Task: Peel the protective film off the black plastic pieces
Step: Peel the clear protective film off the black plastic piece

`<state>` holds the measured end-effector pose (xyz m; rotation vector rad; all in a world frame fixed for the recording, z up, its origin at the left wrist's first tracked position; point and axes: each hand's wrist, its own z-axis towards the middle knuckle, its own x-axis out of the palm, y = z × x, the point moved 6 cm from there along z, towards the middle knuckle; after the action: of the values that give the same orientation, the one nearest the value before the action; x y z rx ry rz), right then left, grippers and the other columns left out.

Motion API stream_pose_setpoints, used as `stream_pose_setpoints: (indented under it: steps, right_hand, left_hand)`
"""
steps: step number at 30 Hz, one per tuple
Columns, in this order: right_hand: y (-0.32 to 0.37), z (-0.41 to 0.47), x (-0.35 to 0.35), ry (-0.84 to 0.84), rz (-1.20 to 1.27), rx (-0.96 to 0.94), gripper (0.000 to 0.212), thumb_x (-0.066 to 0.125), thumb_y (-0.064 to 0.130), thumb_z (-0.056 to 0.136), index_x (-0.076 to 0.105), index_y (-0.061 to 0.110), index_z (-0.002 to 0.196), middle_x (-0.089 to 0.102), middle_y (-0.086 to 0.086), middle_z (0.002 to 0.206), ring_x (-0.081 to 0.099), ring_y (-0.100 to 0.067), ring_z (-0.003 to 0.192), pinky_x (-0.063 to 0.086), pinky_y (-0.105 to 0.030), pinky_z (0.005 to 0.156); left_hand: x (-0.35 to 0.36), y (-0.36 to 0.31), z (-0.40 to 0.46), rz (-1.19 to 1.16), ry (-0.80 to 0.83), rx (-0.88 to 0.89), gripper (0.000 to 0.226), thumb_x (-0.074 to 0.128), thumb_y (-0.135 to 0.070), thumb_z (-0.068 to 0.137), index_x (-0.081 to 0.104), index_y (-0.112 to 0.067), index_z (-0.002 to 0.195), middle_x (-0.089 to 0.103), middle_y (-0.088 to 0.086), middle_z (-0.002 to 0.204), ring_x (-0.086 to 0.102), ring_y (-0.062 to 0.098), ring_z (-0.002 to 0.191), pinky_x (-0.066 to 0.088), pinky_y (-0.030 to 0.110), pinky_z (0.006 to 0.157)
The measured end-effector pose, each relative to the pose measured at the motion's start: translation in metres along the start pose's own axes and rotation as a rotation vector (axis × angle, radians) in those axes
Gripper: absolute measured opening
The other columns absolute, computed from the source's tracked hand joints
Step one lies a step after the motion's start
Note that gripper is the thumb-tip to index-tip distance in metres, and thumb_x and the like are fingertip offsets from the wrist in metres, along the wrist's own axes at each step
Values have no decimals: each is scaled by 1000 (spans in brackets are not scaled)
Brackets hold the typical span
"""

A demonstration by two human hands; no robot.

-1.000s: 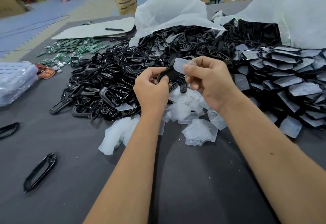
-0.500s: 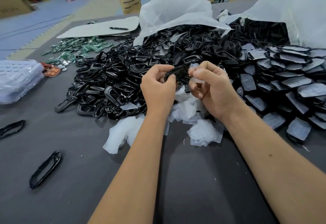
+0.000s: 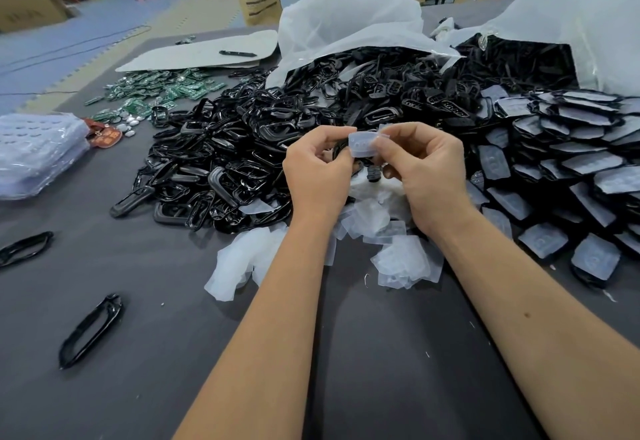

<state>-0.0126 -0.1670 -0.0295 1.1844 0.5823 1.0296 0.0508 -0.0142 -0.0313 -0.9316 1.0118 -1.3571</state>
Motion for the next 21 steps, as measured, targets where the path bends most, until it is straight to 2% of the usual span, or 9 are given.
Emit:
stream_pose_setpoints:
  steps: [2, 5, 8, 11, 13, 17, 21]
  right_hand:
    - [0, 0, -1, -16, -45, -25, 12, 79, 5, 89, 78, 17, 86, 77, 0, 79, 69, -9, 67, 55, -19, 64]
    - [-1, 2, -4, -50, -125, -46, 12, 80, 6, 87, 79, 17, 85, 78, 0, 79, 71, -11, 67, 55, -21, 64]
    - [-1, 3, -7, -86, -246, -84, 8, 84, 12, 85, 77, 16, 84, 77, -2, 77, 73, -18, 67, 57, -29, 63]
    - [-1, 1, -4, -89, -309, -97, 11, 84, 14, 84, 75, 18, 80, 76, 0, 73, 75, -20, 65, 59, -35, 62]
    - [1, -2, -1, -94, -340, -110, 12, 83, 14, 84, 74, 19, 78, 75, 3, 71, 74, -17, 63, 61, -36, 62]
    - [5, -5, -4, -130, -392, -125, 12, 80, 12, 85, 72, 17, 78, 72, 4, 68, 72, -13, 64, 63, -39, 63]
    - [9, -5, -4, -154, -439, -140, 13, 79, 12, 85, 71, 18, 78, 70, 9, 68, 68, -5, 63, 61, -29, 65]
  left_hand:
    - [2, 1, 0, -21, 23, -2, 18, 78, 2, 85, 81, -13, 94, 78, 0, 83, 69, 14, 64, 59, 28, 62]
    - [5, 0, 0, -24, 61, -5, 20, 76, 4, 85, 81, -13, 95, 79, 1, 83, 74, 22, 70, 64, 36, 69]
    - [6, 1, 0, -48, 73, -45, 27, 66, 6, 85, 82, -13, 96, 78, 7, 83, 76, 25, 74, 65, 45, 76]
    - [8, 0, -2, -39, 73, -56, 37, 53, 0, 78, 82, -16, 94, 74, 19, 83, 70, 45, 81, 60, 63, 79]
    - [12, -2, -6, -29, 74, -43, 38, 51, -6, 75, 82, -16, 93, 75, 14, 82, 65, 51, 84, 58, 67, 78]
    - [17, -9, -16, 29, 68, -15, 39, 50, -14, 75, 82, -15, 96, 76, -3, 79, 66, 45, 84, 61, 56, 74]
    - [16, -5, -13, -42, 52, -21, 32, 51, -4, 85, 81, -7, 96, 77, 2, 82, 74, 20, 76, 62, 36, 67]
